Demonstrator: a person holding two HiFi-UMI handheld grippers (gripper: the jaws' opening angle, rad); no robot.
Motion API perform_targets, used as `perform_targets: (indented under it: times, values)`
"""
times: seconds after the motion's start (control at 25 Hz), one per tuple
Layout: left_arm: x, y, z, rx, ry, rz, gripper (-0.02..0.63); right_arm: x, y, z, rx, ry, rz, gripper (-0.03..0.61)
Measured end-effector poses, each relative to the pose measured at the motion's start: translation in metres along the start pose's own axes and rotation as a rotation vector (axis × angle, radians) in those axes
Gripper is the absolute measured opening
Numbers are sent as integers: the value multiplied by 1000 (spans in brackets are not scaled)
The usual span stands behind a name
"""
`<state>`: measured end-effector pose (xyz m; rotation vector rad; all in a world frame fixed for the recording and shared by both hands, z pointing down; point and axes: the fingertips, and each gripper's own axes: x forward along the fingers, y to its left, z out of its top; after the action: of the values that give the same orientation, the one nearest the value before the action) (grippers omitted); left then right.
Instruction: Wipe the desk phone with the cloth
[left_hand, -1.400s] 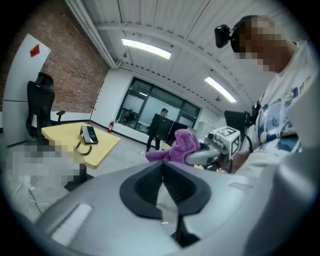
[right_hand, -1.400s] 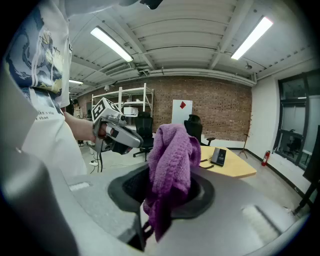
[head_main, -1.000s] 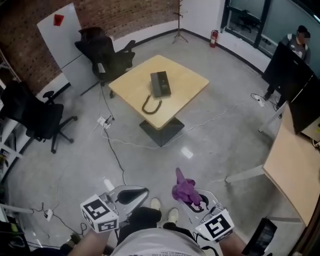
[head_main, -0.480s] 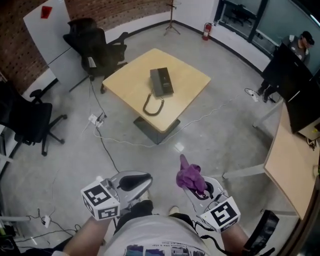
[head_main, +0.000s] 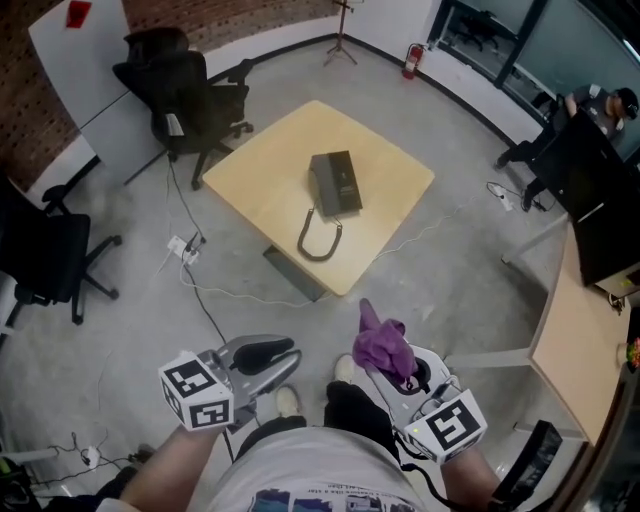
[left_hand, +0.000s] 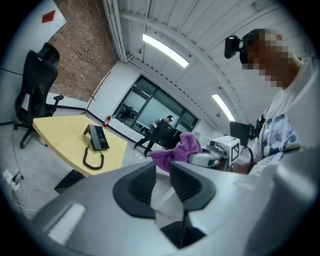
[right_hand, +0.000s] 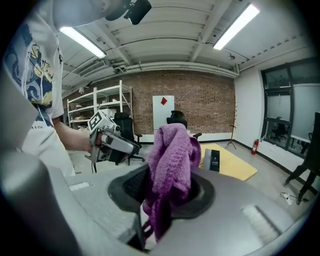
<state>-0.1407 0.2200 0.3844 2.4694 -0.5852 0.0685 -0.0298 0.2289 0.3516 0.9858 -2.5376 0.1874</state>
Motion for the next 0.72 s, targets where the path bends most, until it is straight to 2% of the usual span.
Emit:
perform_targets:
  times: [0.24, 0.48, 0.72]
  values:
    - [38, 59, 21, -47, 9, 40, 109, 36, -62, 1, 0, 9, 19, 106]
    - [81, 128, 47, -137, 12, 126, 143, 74, -138, 15, -6, -5, 82, 106]
    - [134, 204, 59, -229, 17, 199, 181, 93, -206, 9, 1, 16, 117, 106]
